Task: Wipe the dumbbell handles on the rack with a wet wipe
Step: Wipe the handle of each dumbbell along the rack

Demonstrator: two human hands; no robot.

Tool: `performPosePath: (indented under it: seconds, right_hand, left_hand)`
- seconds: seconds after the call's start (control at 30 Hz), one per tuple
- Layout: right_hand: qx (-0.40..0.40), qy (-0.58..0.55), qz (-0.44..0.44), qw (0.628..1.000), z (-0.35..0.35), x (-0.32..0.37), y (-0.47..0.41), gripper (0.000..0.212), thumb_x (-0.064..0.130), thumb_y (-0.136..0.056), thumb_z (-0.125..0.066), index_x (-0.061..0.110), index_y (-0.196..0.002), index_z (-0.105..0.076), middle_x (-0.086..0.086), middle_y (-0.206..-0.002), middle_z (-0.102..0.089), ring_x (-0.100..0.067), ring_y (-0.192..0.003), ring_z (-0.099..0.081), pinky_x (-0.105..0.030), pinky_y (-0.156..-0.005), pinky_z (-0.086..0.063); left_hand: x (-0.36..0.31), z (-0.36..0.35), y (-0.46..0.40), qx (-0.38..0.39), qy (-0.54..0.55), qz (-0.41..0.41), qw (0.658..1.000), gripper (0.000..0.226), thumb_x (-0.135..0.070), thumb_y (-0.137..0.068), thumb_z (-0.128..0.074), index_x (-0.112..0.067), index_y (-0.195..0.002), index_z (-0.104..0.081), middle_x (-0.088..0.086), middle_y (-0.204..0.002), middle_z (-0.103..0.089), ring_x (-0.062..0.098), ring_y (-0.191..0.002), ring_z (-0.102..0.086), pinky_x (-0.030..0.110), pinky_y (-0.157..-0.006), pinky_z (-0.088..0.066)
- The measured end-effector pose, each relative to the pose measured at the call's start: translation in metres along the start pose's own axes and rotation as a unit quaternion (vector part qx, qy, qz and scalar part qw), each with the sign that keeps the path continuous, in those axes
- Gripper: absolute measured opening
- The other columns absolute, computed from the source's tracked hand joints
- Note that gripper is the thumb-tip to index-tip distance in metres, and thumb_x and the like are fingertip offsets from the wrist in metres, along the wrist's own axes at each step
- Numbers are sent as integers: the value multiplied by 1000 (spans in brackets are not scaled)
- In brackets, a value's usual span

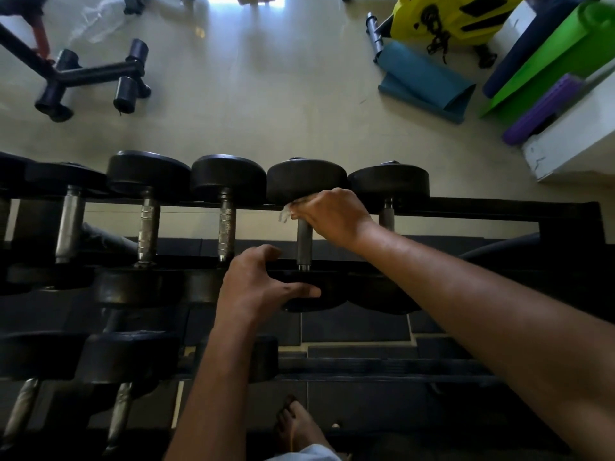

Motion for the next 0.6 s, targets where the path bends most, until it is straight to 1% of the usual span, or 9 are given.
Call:
performPosePath:
  seconds: [0.1,0.17,0.23,0.3,0.33,0.4,0.47,0.53,0.6]
  right_hand:
    - [58,22,0,998,-4,1,-8,31,22,-103,-70,40,-128,-74,9,-112,-81,-23,-92,-81,-36,-73,-64]
    - [82,18,0,996,-10,0,-9,32,21,-105,-64,38,-132,-70,10,-115,-80,-22,-97,-80,-39,-79,-65]
    - [103,3,2,995,-8,1,-7,33,20,-107,-60,36,-135,-69,12,-121,-78,-19,-103,-78,-40,-85,-65]
    - [119,-18,6,993,-2,5,-7,33,21,-109,-56,36,-134,-70,12,-122,-77,-20,-104,-77,-39,-88,-63]
    - [125,-23,10,992,2,7,-8,33,21,-109,-55,36,-133,-71,12,-121,-76,-20,-103,-76,-38,-87,-62]
    - [133,-23,17,991,2,10,-11,32,22,-110,-53,37,-130,-73,15,-120,-75,-20,-105,-74,-38,-88,-61]
    - [152,-26,19,988,-2,11,-13,32,24,-110,-51,37,-129,-73,18,-124,-73,-19,-111,-72,-40,-91,-60]
    - [181,-30,21,983,-7,10,-12,31,25,-110,-51,36,-129,-73,17,-127,-72,-19,-116,-70,-41,-93,-60]
    - [218,-31,35,975,-10,14,-10,31,22,-107,-55,34,-130,-72,12,-128,-73,-21,-119,-68,-43,-96,-60]
  left_hand:
    - [4,1,1,8,-13,-20,1000,98,-63,-53,-99,-27,-137,-64,-10,-126,-61,13,-119,-62,44,-101,-60]
    - [7,1,3,15,-21,-20,999,93,-71,-56,-95,-30,-134,-65,-13,-121,-64,11,-115,-63,41,-101,-60]
    - [10,0,3,23,-16,-16,999,90,-74,-56,-94,-33,-132,-66,-15,-118,-68,8,-114,-66,41,-104,-59]
    - [13,-2,2,31,-13,-9,999,91,-79,-55,-92,-34,-130,-66,-17,-116,-70,8,-115,-67,43,-110,-55]
    - [14,-2,0,36,-16,-5,999,91,-80,-55,-91,-34,-130,-67,-18,-116,-70,7,-115,-67,42,-111,-55]
    - [15,-3,-1,45,-24,2,999,91,-79,-56,-91,-33,-130,-69,-17,-116,-71,6,-113,-67,37,-104,-58]
    - [15,-1,0,48,-30,2,998,87,-77,-58,-92,-32,-129,-70,-16,-117,-71,6,-110,-67,35,-100,-59]
    - [16,-1,1,56,-26,4,998,84,-71,-60,-93,-31,-130,-69,-14,-118,-70,8,-112,-66,37,-102,-59]
    - [17,0,3,60,-19,6,998,84,-67,-60,-95,-30,-131,-68,-13,-117,-68,10,-114,-65,39,-103,-58]
Point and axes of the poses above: each hand's wrist, its own y-axis away from the middle knuckle, its own z-axis out of the back of the hand, x = y × z, the point moved 7 cm from there along -y, towards the middle knuckle
